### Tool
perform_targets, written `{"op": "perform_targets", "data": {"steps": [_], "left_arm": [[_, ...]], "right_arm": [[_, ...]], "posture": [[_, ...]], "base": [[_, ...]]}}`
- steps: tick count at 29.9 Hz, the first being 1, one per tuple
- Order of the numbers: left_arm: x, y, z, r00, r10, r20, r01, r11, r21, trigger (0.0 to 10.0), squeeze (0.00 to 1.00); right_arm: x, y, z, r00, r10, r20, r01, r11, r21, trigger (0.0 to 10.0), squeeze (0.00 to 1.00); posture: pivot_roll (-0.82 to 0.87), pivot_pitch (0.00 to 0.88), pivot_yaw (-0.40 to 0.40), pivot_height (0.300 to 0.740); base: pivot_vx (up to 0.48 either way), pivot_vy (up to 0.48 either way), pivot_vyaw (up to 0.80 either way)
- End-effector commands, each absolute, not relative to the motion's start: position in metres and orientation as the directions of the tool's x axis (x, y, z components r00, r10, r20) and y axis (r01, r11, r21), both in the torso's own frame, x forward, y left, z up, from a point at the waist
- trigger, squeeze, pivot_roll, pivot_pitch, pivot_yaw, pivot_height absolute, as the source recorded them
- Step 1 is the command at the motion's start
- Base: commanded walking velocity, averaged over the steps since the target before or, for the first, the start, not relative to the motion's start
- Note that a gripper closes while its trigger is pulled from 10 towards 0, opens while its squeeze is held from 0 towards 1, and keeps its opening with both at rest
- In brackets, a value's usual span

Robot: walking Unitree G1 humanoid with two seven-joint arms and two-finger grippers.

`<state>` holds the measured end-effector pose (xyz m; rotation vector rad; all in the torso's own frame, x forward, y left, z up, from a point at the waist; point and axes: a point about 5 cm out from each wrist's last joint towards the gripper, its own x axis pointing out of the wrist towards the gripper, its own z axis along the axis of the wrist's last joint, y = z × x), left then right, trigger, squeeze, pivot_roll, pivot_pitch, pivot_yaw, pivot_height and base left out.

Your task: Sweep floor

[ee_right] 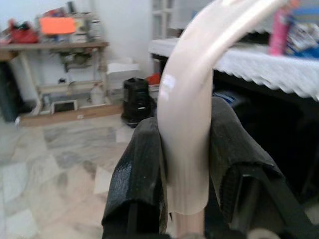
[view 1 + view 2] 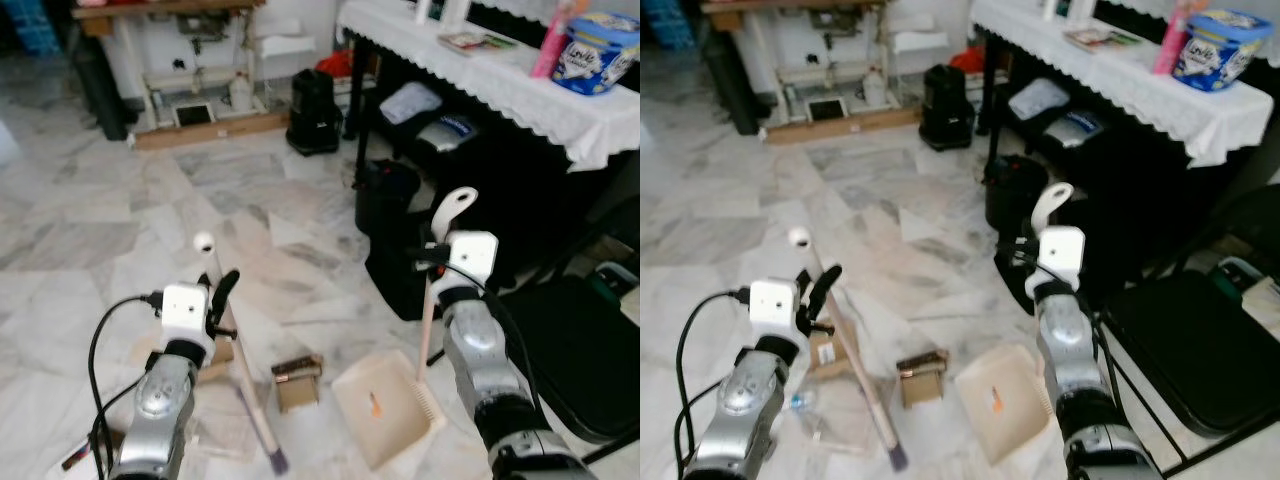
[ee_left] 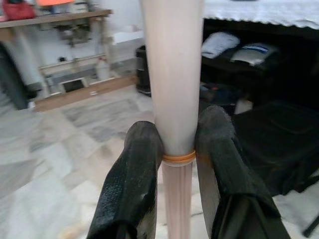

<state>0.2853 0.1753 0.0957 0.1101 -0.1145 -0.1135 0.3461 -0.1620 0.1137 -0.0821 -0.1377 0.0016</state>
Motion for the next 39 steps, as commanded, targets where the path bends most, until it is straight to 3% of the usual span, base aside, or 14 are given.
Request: {"op": "perform_targets", "data": {"steps": [1,23,39], "left_arm": [[0.2888,0.1696,0.1065,0.977,-0.141,0.157,0.123,0.985,0.122,10.0,0.0],[0.288,0.1711,0.1053,0.981,-0.124,0.146,0.109,0.988,0.105,10.0,0.0],[0.2888,0.1723,0.1055,0.981,-0.131,0.146,0.115,0.987,0.113,10.0,0.0]], "right_arm": [[0.3481,-0.1682,0.1241,0.983,-0.018,0.183,0.03,0.998,-0.064,10.0,0.0],[0.3453,-0.1663,0.1222,0.983,0.015,0.182,0.005,0.994,-0.109,10.0,0.0],[0.3458,-0.1655,0.1216,0.984,0.01,0.177,0.004,0.997,-0.082,10.0,0.0]], "posture": [[-0.04,0.031,-0.005,0.74],[-0.05,0.043,-0.008,0.74],[-0.05,0.038,-0.007,0.74]], "base": [[0.0,0.0,0.0],[0.0,0.0,0.1],[0.276,0.265,0.1]]}}
